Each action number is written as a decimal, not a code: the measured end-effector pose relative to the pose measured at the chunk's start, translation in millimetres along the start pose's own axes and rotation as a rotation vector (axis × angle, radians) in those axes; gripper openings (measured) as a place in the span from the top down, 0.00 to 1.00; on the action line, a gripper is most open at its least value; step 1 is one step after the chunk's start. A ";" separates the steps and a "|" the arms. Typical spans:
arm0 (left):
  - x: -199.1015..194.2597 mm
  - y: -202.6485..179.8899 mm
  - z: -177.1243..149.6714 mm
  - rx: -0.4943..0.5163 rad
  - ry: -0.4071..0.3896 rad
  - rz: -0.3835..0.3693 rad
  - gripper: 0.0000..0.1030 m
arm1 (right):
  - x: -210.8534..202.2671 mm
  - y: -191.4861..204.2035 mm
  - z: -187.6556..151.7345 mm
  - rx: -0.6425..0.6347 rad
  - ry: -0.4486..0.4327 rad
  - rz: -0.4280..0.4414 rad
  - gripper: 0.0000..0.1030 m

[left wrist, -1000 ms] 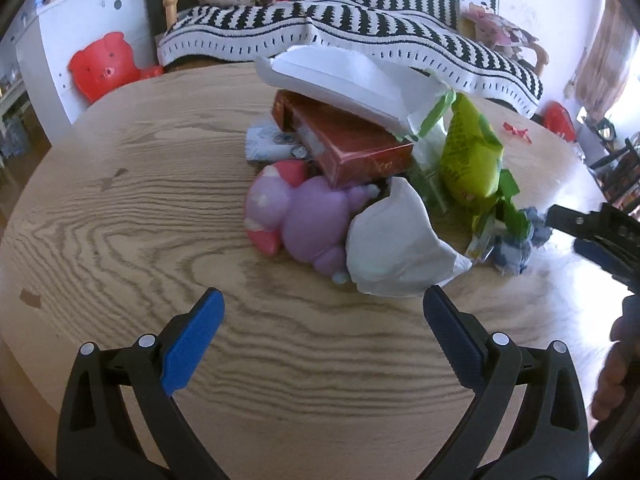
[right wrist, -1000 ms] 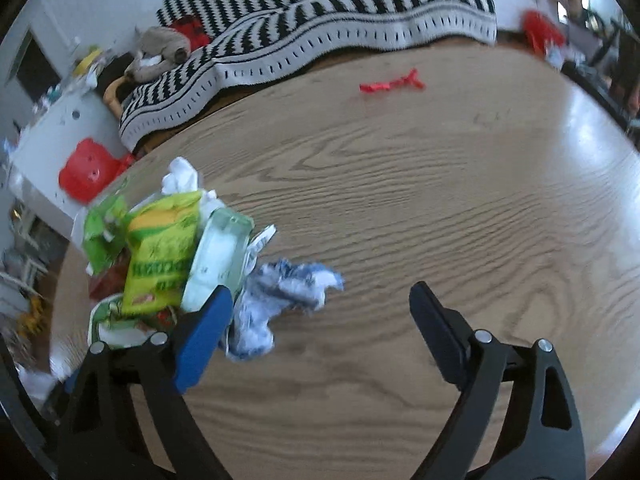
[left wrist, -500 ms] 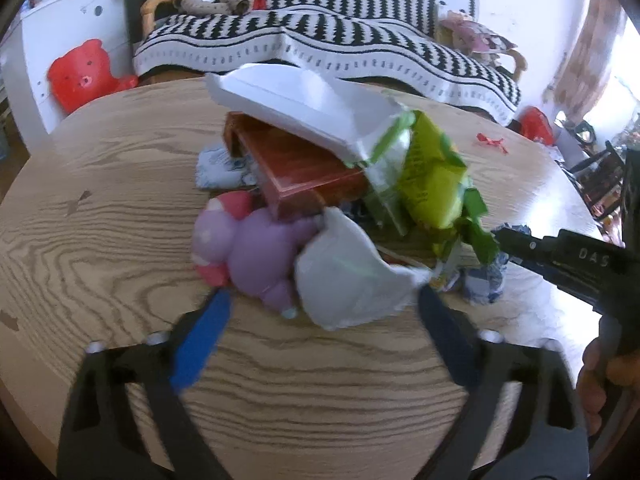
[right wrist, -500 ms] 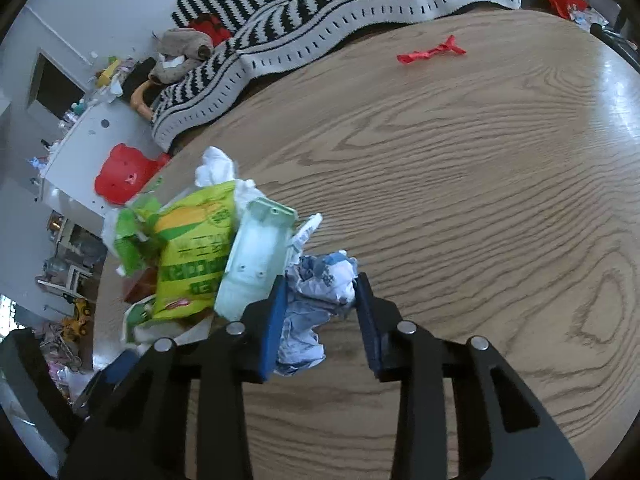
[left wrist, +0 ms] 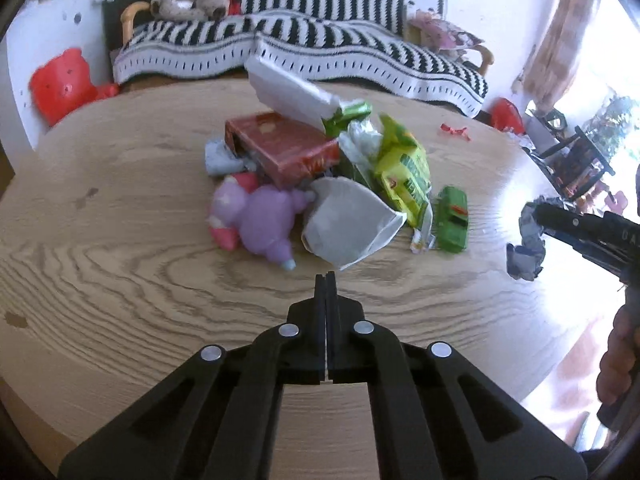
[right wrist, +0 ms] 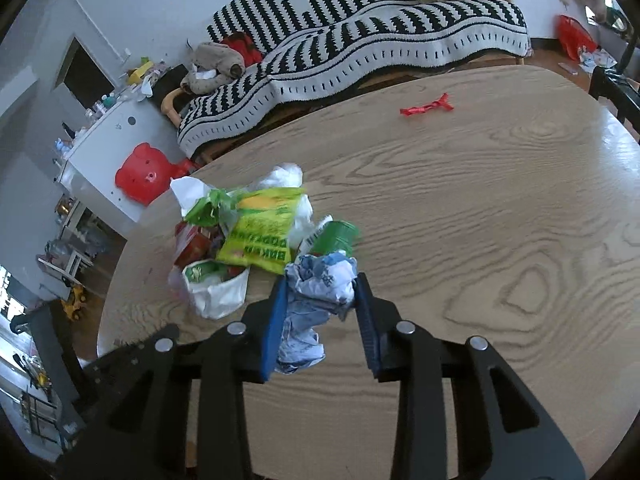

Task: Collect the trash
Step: 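Grasp the crumpled grey paper with the right tool while the left tool grasps the white paper bowl, then carry both items over the black bin and open both tools to drop them, then grasp the green toy car with the right tool while the left tool grasps the pink-purple plush, then carry the car and plush over the bin and open both tools to drop them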

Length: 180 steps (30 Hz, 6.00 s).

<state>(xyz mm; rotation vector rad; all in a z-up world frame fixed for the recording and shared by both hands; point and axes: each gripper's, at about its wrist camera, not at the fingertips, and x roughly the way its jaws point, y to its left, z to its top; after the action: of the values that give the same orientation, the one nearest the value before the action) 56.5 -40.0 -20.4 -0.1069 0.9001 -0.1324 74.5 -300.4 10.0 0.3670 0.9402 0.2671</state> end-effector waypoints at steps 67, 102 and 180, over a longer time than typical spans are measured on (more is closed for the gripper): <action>-16.3 -14.1 -241.1 0.167 0.548 -0.222 0.43 | 14.8 61.0 -296.1 -0.320 0.537 -0.026 0.66; -67.8 -8.1 -143.1 0.083 0.252 -0.238 0.11 | -66.5 64.5 -177.3 -0.205 0.065 -0.073 0.19; -82.1 17.7 -56.5 0.145 -0.012 -0.028 0.41 | -31.0 83.8 -113.6 -0.311 0.027 -0.091 0.67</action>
<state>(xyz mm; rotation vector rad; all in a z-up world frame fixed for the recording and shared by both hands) -37.2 -11.5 5.5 0.0143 0.8744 -0.2219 -41.9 -214.8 7.0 0.0347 0.9227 0.3301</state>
